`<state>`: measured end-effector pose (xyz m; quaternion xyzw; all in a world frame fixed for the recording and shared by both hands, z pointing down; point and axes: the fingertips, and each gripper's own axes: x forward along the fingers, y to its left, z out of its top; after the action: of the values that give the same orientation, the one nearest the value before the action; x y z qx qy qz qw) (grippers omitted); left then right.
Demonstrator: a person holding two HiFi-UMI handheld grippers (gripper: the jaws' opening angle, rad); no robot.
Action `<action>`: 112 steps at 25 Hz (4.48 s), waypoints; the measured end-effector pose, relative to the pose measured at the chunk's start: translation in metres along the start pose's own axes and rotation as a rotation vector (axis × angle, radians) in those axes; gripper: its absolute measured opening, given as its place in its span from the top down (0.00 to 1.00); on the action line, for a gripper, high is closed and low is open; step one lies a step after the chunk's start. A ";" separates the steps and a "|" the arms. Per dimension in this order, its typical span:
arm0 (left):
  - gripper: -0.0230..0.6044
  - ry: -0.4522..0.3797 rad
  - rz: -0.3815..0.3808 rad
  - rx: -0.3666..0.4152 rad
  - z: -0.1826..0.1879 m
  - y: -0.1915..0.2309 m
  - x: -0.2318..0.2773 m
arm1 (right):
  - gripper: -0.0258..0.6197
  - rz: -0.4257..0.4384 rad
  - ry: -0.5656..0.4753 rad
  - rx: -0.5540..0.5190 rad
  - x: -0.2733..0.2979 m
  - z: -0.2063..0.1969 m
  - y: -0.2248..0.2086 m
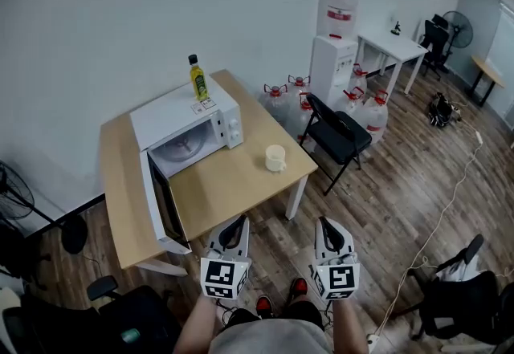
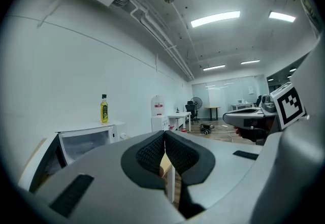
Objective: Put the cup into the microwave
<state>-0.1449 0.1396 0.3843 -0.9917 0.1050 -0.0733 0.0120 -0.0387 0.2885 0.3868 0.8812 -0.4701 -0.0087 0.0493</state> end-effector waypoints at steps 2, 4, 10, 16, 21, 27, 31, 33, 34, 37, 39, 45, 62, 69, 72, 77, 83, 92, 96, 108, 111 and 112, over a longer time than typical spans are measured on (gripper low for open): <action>0.92 0.006 0.004 0.002 -0.001 0.001 0.005 | 0.93 0.004 0.002 0.000 0.006 -0.002 -0.002; 0.92 0.016 0.012 0.002 -0.003 0.005 0.012 | 0.93 0.012 0.006 0.005 0.017 -0.004 -0.004; 0.92 0.024 0.043 -0.002 -0.003 0.018 0.053 | 0.93 0.044 0.007 0.010 0.063 -0.011 -0.025; 0.92 0.043 0.118 -0.023 -0.003 0.038 0.102 | 0.93 0.122 0.015 0.020 0.129 -0.016 -0.050; 0.92 0.069 0.172 -0.057 -0.015 0.059 0.143 | 0.93 0.192 0.038 0.022 0.189 -0.029 -0.059; 0.92 0.119 0.229 -0.084 -0.043 0.077 0.182 | 0.93 0.280 0.085 0.024 0.245 -0.062 -0.063; 0.92 0.155 0.264 -0.114 -0.064 0.087 0.204 | 0.93 0.323 0.134 0.048 0.274 -0.090 -0.061; 0.92 0.175 0.283 -0.128 -0.077 0.093 0.213 | 0.93 0.350 0.156 0.052 0.288 -0.106 -0.058; 0.92 0.186 0.293 -0.135 -0.084 0.096 0.217 | 0.93 0.365 0.167 0.052 0.294 -0.114 -0.056; 0.92 0.208 0.319 -0.154 -0.099 0.104 0.229 | 0.93 0.395 0.206 0.063 0.308 -0.139 -0.053; 0.92 0.221 0.330 -0.163 -0.107 0.107 0.236 | 0.93 0.411 0.232 0.071 0.316 -0.154 -0.051; 0.92 0.261 0.357 -0.187 -0.135 0.113 0.245 | 0.93 0.447 0.297 0.090 0.331 -0.193 -0.043; 0.92 0.339 0.379 -0.214 -0.175 0.114 0.255 | 0.62 0.541 0.439 0.127 0.336 -0.265 -0.016; 0.92 0.363 0.401 -0.225 -0.187 0.119 0.253 | 0.62 0.536 0.443 0.125 0.344 -0.275 -0.014; 0.92 0.366 0.408 -0.229 -0.189 0.120 0.251 | 0.63 0.522 0.433 0.113 0.347 -0.276 -0.014; 0.92 0.374 0.429 -0.237 -0.193 0.127 0.244 | 0.71 0.494 0.425 0.114 0.354 -0.276 -0.017; 0.92 0.382 0.456 -0.248 -0.202 0.136 0.236 | 0.79 0.492 0.425 0.094 0.355 -0.277 -0.017; 0.92 0.378 0.457 -0.260 -0.203 0.140 0.239 | 0.89 0.495 0.412 -0.004 0.358 -0.275 -0.018; 0.92 0.384 0.457 -0.258 -0.205 0.141 0.238 | 0.89 0.493 0.394 -0.018 0.360 -0.268 -0.017; 0.92 0.342 0.476 -0.237 -0.181 0.148 0.233 | 0.89 0.510 0.337 0.010 0.371 -0.237 -0.012; 0.92 0.327 0.485 -0.226 -0.170 0.152 0.231 | 0.89 0.519 0.317 0.018 0.372 -0.225 -0.010; 0.92 0.324 0.488 -0.222 -0.166 0.152 0.229 | 0.89 0.524 0.309 0.021 0.371 -0.220 -0.009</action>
<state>0.0208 -0.0587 0.5755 -0.9078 0.3481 -0.2134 -0.0958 0.1896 0.0027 0.6159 0.7214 -0.6683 0.1432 0.1118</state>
